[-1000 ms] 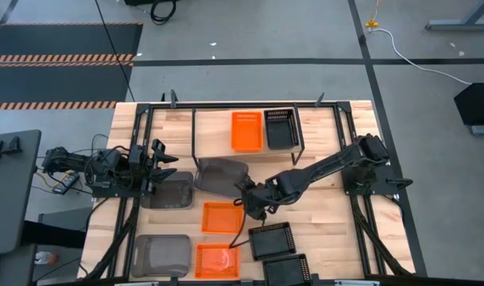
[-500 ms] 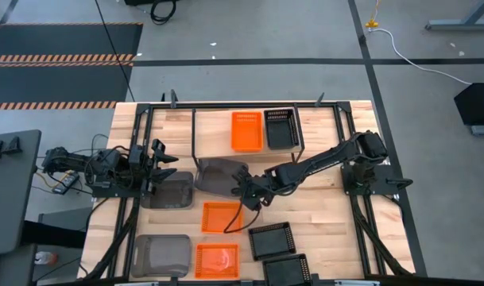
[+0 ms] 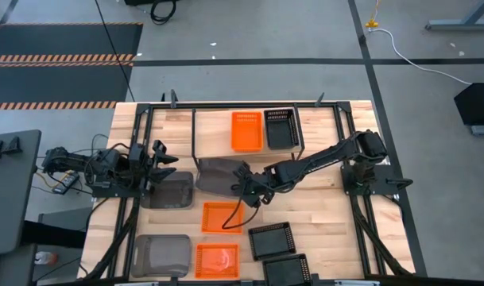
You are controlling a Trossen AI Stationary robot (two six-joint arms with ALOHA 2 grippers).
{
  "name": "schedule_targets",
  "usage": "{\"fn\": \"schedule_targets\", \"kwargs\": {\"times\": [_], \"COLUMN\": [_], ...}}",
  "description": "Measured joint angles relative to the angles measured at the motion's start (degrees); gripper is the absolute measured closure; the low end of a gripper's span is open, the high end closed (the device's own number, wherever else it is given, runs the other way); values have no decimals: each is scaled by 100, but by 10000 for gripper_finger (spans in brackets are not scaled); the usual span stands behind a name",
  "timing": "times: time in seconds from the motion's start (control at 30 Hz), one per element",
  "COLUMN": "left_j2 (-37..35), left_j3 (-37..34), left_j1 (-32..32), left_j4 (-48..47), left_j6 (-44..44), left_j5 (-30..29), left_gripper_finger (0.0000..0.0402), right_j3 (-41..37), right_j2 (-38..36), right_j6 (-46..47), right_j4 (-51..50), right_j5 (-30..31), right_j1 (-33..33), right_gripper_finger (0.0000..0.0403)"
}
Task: Stack baskets on shelf by color
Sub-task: Put the top right black transparent bin on the shelf
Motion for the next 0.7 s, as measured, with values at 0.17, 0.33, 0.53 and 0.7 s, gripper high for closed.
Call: {"fn": "schedule_targets", "kwargs": {"times": [0.17,0.33,0.53,0.7], "left_j2": [1,0,2,2], "left_j3": [2,2,2,2], "left_j1": [1,0,2,2], "left_j4": [148,344,432,591], "left_j6": [-40,-68,-243,-696], "left_j5": [0,0,302,323], "left_gripper_finger": [230,230,230,230], "right_j3": [263,494,494,494], "right_j2": [4,4,4,4], "right_j6": [-122,-179,59,289], "right_j4": [17,10,-473,-502], "right_j5": [284,304,275,223], "right_j1": [219,346,233,173], "right_gripper_finger": [270,270,270,270]}}
